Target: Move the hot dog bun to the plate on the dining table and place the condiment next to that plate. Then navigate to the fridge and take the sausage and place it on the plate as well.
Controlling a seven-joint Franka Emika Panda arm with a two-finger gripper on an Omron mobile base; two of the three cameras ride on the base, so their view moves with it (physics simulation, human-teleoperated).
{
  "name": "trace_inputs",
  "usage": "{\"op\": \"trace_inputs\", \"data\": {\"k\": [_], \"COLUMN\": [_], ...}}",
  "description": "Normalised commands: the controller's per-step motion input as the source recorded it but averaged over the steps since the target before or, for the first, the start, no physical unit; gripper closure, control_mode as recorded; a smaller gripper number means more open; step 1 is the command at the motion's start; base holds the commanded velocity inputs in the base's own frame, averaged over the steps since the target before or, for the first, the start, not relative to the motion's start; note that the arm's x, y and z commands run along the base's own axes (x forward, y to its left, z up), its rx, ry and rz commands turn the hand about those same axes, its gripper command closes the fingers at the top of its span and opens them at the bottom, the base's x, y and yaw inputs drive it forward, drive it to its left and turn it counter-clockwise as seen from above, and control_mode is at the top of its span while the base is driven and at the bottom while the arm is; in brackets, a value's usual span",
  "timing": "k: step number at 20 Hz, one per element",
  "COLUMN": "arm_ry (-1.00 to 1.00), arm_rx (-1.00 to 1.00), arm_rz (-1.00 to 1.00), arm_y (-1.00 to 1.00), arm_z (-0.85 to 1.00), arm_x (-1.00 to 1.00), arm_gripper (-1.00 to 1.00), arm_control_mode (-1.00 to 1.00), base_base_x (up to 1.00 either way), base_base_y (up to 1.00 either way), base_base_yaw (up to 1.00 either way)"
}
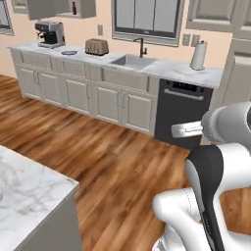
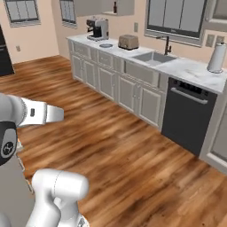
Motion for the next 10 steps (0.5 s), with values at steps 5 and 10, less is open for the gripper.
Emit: {"op": "trace_inputs", "data": {"k": [5,10], "arm_ry": [0.0,0.0], "arm_rx": [0.0,0.0], "arm_rz": [0.0,0.0], "arm_y": [0.0,0.0], "arm_z": [0.0,0.0], "arm_x": [0.0,0.0], "arm_gripper": [-1.0,-1.0], "arm_control_mode": [1.0,1.0], "base_base_x": [1.0,1.0], "base_base_y": [-0.72,-0.71], "base_base_yaw": [0.34,0.32]}}
